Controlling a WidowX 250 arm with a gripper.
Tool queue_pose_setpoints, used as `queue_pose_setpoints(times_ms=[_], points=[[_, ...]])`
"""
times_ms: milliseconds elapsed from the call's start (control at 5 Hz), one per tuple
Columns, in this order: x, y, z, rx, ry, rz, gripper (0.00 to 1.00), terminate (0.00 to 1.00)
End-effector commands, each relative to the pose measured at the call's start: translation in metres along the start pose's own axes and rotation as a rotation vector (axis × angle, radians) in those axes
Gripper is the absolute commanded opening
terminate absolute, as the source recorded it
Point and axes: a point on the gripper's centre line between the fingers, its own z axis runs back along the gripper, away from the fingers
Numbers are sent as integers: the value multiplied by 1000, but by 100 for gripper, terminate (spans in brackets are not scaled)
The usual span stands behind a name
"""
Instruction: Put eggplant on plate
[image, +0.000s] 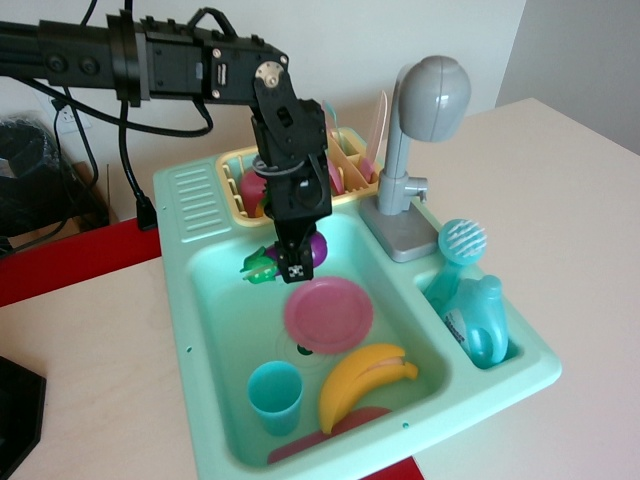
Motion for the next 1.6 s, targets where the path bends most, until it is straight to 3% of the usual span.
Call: queue_pose_setpoints(times_ms=[0, 200, 600, 800, 1400], points=[[10, -25, -15, -16, 3, -89, 0, 0], [9, -33, -33, -10, 26, -94, 0, 0], [16, -28, -49, 49, -28, -37, 0, 0], [14, -26, -37, 73, -67, -27, 100, 0], [-36, -17, 47, 53, -140, 35, 100, 0]])
